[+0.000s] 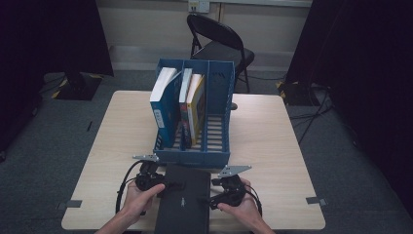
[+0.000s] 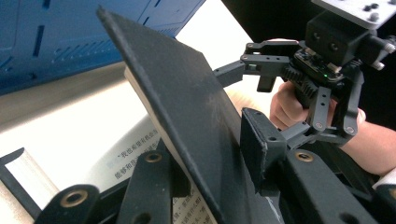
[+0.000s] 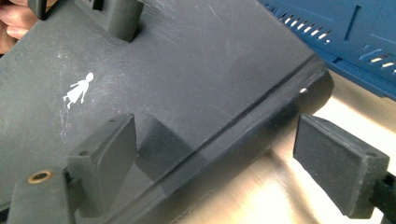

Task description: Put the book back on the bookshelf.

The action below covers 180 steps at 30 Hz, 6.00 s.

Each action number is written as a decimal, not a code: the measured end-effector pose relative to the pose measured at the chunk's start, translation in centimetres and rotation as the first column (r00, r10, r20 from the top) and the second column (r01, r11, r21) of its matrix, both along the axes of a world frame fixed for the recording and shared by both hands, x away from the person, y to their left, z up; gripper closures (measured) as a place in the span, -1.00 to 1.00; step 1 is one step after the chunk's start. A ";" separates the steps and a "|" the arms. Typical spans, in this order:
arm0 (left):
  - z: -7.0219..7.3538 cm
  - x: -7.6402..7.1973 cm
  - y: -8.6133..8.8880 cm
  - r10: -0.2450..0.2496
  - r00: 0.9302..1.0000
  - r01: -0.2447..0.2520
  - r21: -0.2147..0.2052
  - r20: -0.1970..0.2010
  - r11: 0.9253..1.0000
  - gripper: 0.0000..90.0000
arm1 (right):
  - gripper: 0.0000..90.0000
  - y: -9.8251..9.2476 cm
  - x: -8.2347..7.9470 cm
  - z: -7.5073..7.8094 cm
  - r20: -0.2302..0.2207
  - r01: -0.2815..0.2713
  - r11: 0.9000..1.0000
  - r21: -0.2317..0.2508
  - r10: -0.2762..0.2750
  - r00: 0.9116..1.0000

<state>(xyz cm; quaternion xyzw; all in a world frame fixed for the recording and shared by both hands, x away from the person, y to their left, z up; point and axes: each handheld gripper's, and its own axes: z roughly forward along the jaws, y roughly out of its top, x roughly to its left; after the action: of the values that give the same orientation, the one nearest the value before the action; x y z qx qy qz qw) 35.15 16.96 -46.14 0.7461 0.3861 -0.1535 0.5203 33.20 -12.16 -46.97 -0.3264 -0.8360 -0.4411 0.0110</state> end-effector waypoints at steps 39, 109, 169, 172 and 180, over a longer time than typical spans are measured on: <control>2.5 -1.8 0.0 -0.047 0.982 0.049 -0.007 0.184 0.999 0.57 | -0.84 0.0 1.5 -0.6 -0.152 -0.080 0.984 0.162 0.105 0.983; 5.2 -3.2 4.4 0.098 0.938 -0.087 -0.049 0.332 0.995 0.27 | 0.04 -1.2 1.2 8.8 0.192 -0.017 0.971 0.238 -0.030 0.981; 4.4 -2.5 4.0 0.078 0.912 -0.136 0.116 0.403 0.984 -0.39 | -0.12 2.8 1.2 8.3 0.285 -0.170 0.970 0.176 0.115 0.951; 4.1 -2.5 3.8 0.076 0.917 -0.132 0.118 0.391 0.984 -0.43 | -0.12 2.9 1.4 8.2 0.280 -0.183 0.967 0.176 0.129 0.951; 3.9 -2.5 4.2 0.091 0.916 -0.154 0.134 0.391 0.979 -0.51 | 0.04 4.0 0.9 8.1 0.286 -0.209 0.972 0.103 0.172 0.943</control>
<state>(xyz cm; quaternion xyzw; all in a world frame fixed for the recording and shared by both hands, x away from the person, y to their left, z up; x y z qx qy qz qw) 32.62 21.15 -42.28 0.7759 0.3344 0.0598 0.5316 34.07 -8.17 -38.92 -0.1779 -0.8260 -0.5334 -0.0409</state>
